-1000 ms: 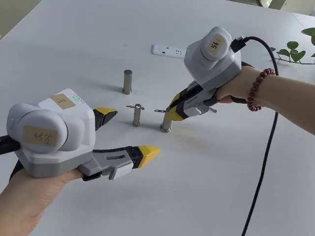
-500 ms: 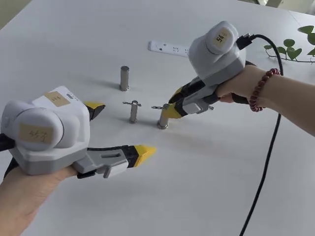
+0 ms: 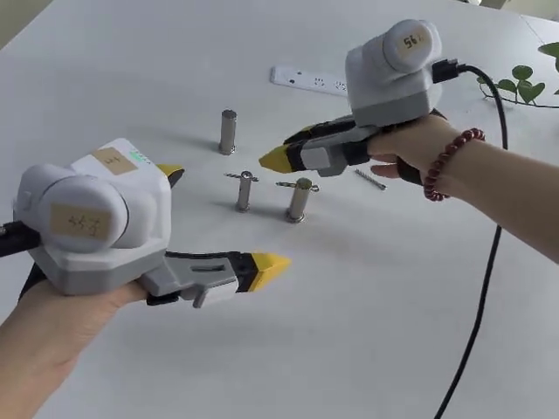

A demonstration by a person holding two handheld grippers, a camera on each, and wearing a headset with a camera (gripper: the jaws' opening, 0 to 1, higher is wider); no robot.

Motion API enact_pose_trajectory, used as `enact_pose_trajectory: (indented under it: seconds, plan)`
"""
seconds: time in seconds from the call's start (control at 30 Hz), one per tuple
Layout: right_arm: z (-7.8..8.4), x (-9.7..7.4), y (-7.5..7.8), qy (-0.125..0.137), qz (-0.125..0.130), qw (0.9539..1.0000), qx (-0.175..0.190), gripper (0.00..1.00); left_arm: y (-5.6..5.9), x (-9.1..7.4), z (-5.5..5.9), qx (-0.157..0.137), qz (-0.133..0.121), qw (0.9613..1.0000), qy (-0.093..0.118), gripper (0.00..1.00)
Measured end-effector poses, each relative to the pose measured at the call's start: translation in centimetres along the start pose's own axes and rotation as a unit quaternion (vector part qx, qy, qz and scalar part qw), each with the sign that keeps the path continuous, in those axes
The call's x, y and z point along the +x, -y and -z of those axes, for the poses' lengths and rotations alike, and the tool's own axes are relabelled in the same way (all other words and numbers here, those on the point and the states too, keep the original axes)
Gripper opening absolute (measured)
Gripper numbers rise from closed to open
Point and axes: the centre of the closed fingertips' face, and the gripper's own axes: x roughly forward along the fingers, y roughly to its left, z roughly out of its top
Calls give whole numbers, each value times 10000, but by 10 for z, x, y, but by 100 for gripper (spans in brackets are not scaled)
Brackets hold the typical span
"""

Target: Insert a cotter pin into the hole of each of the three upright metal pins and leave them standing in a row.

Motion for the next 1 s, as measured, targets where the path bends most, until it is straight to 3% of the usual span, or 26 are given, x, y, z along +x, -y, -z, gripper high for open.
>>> enact_pose_trajectory:
  seconds: [0.1, 0.23, 0.3, 0.4, 0.5, 0.67, 1.0]
  plan:
    - [-15, 8, 8, 327, 222, 9992, 42, 31, 0, 0, -4, 18, -47, 10000, 81, 97]
    - [-23, 23, 19, 525, 336, 9977, 274, 37, 4, 1, -5, 77, -21, 9999, 80, 98]
    - [-26, 28, 27, 614, 530, 9954, 504, 36, 5, 2, -5, 96, -24, 9999, 77, 98]
    - [-32, 41, 36, 805, 542, 9926, 735, 35, 6, 3, -4, 75, -4, 10000, 56, 99]
    - [-32, 49, 41, 828, 548, 9918, 804, 35, 6, 3, -3, 53, 6, 10000, 58, 99]
    - [-34, 65, 49, 862, 614, 9919, 704, 32, 5, 3, -2, 9, 3, 10000, 52, 98]
    - [-39, 87, 48, 863, 636, 9940, 211, 21, -2, 1, -2, -33, -143, 9999, 44, 93]
